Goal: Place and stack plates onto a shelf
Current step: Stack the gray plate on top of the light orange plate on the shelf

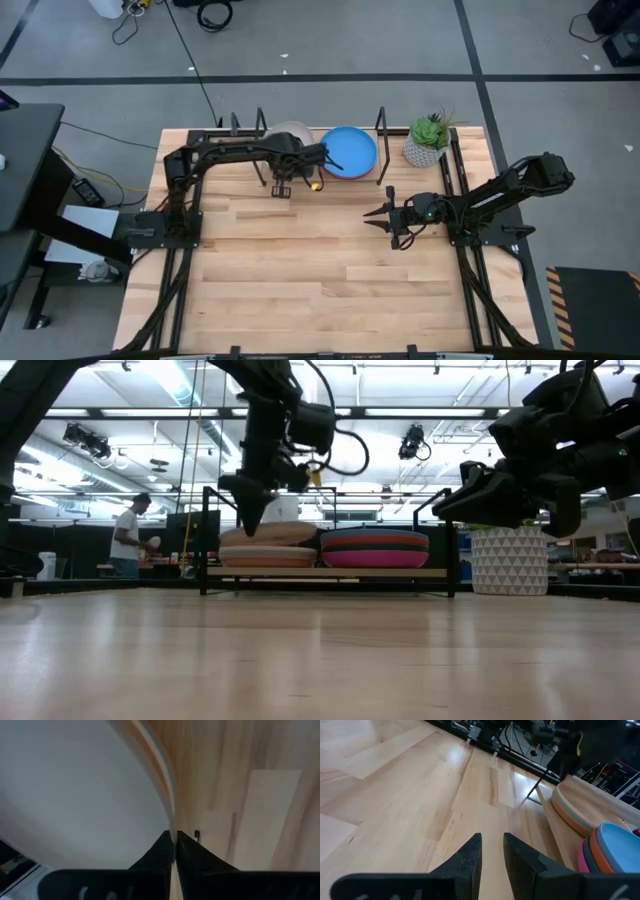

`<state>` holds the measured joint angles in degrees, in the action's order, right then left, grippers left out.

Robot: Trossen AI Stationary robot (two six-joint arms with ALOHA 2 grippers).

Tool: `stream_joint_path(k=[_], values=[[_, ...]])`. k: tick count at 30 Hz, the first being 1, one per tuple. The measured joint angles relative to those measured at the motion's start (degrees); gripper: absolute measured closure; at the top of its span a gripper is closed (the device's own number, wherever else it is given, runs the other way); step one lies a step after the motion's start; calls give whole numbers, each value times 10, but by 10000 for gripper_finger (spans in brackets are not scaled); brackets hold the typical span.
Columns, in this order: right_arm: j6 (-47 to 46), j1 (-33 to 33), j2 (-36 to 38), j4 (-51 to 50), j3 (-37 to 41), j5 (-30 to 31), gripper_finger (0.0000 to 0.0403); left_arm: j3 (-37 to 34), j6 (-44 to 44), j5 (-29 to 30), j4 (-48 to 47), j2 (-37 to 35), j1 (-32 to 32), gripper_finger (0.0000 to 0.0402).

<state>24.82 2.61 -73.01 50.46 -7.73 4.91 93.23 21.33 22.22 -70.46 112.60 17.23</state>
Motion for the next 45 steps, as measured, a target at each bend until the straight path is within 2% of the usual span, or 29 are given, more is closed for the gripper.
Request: stream_joint_path(k=[5,13,18,26,31,36,45], values=[[0,0,0,-4,0,0,317,0,23,7,-2,28,3,381],[-1,0,0,-8,0,0,317,0,18,8,-6,29,7,375],[-2,0,0,-9,0,0,317,1,9,8,3,29,2,344],[-2,0,0,-9,0,0,317,40,-15,7,-8,28,2,290],[-2,0,0,-10,0,0,317,56,-31,57,-29,28,2,293],[-2,0,0,-11,0,0,317,56,-38,21,-38,28,1,298],[-3,0,0,-11,0,0,317,55,-53,44,-28,25,3,299]])
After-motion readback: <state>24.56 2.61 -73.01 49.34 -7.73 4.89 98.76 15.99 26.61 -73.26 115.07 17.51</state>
